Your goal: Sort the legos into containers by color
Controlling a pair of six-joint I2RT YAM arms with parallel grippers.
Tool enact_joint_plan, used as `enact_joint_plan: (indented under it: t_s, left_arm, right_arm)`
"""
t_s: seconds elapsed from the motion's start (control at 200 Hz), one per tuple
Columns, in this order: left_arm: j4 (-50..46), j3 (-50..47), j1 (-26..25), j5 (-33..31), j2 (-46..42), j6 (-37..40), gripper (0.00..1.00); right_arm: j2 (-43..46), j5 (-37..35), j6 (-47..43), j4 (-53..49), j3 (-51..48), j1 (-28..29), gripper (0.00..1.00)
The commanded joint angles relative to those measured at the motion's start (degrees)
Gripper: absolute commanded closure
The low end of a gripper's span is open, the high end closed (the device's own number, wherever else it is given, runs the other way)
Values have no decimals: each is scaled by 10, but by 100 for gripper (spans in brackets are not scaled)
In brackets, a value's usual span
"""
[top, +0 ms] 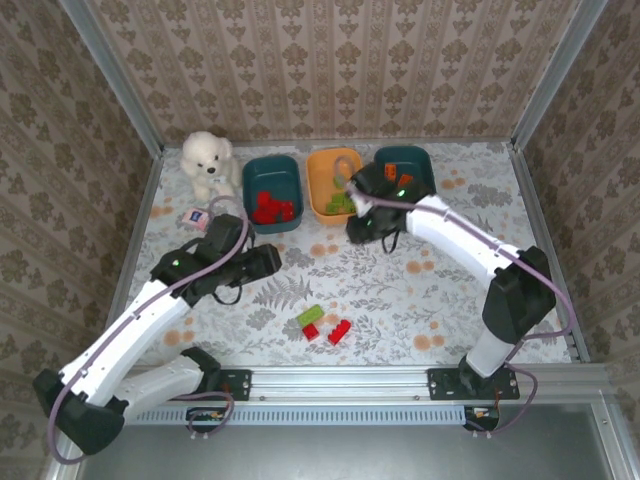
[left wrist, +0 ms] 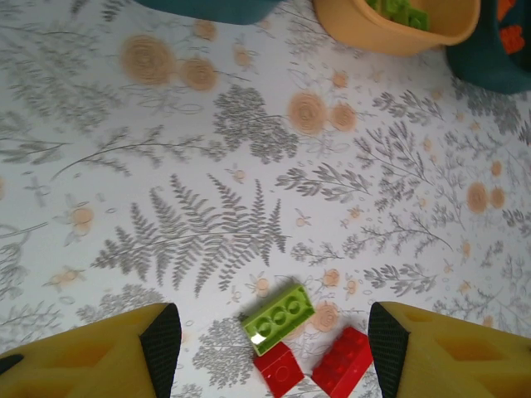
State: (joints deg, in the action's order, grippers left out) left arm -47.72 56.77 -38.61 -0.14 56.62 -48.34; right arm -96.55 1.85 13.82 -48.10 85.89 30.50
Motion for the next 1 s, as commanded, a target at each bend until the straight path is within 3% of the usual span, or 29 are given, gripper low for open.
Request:
enact_joint_plan:
  t_s: [0.0,0.215,0.385,0.62,0.995]
  left_arm:
    - [46,35,-16,13,30,28,35]
    - [69,74,-33,32,94,53,35]
    - [74,86,-35,26,108,50,35]
    - [72,95,-37,26,111,53,35]
    - [63,117,-36,24,134,68,35]
  right_arm:
    - [-44,-7,20,3,53,-71,76]
    - [-197,22,76,42,200,-169,75]
    - [-317,32,99,19,339,-192,75]
    - [-416,67,147,17,432,-213,74]
    - [-434,54,174,16,407,-212,74]
